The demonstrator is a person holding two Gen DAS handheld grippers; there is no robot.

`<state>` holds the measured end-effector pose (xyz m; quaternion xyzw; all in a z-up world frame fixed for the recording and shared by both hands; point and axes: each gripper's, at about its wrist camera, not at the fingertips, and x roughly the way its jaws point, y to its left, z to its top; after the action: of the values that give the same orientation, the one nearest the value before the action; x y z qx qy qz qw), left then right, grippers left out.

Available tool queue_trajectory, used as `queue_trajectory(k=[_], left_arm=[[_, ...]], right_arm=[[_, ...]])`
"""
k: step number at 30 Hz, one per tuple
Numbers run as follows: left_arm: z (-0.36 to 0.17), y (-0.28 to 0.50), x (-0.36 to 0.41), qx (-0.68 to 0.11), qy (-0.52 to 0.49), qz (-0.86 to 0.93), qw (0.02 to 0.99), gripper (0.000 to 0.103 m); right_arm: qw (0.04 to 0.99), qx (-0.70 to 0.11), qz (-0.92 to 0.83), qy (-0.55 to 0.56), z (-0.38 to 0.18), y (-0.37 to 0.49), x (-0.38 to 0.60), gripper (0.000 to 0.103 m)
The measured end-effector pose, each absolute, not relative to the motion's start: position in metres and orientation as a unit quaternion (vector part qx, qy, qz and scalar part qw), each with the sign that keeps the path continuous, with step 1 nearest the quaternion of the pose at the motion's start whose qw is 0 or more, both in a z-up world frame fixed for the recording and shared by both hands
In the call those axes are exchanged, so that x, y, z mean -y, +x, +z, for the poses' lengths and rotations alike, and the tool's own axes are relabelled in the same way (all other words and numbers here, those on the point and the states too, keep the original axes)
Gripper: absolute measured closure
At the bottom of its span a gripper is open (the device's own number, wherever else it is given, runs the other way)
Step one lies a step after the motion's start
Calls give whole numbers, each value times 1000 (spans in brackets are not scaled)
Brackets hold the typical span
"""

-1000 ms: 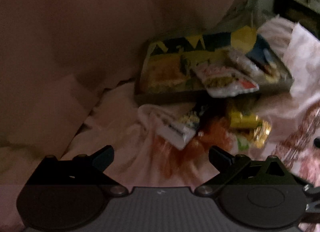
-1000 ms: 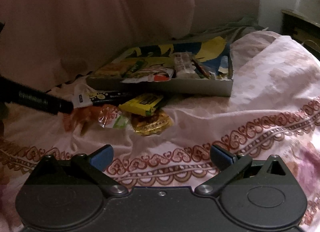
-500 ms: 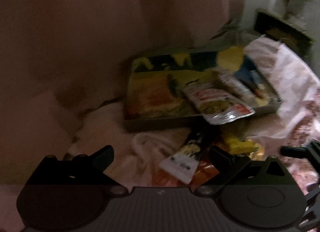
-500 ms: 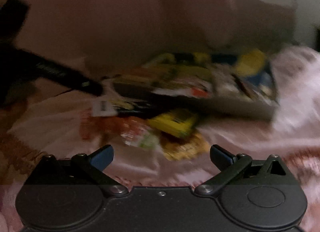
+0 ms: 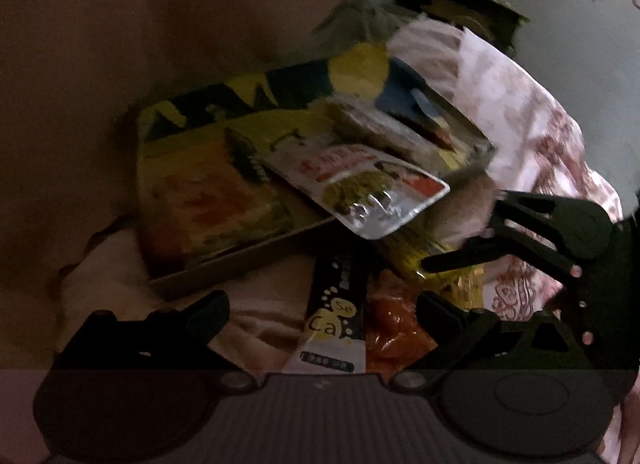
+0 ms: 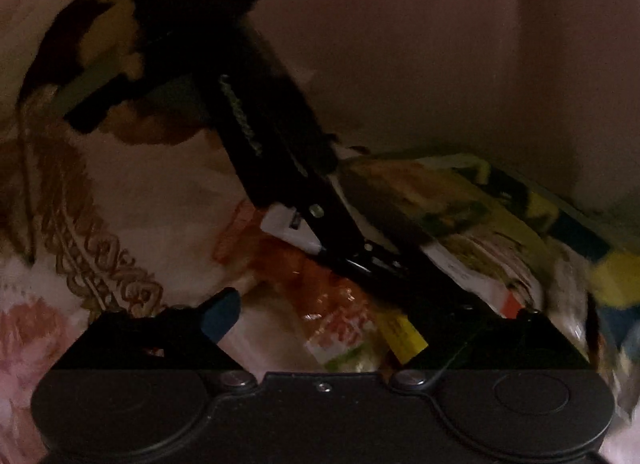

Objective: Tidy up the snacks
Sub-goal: 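Grasp the calcium milk stick with the left tool while the right tool grasps the orange candy bag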

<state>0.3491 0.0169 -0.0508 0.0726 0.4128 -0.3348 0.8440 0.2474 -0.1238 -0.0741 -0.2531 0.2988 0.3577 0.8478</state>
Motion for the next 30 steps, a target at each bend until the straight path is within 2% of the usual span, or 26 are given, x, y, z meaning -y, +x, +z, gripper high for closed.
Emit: queue_trajectory(k=[5,8,10,12,16,22,27,30], left_arm=[[-60,360,-7,-430,94,-368,819,27],[-61,364,-4,-433,96,-390,807,36],[-62,369,-5,-442,88,-398,799,47],[-63,374,-6,-453,79,-400,793,48],[-68,381,-9,-475,76,-392,784,63],[-78,382,-7,-488,80,-377,783,61],[-82,385,7,-498,90,-353,787,61],[-79,382,8,-500,86,-344,790,63]], right_arm=[[816,-310,386,-297,-85,262,110,31],[805,-319,397,-305,-89,269,107,37],[803,-323,399,-304,-91,273,106,41],[806,-325,393,-301,-91,276,107,48],[806,-317,385,-318,-94,270,107,52],[806,-310,372,-339,-92,253,105,53],[806,-317,364,-342,-95,261,99,50],[813,-321,355,-331,-94,262,97,55]])
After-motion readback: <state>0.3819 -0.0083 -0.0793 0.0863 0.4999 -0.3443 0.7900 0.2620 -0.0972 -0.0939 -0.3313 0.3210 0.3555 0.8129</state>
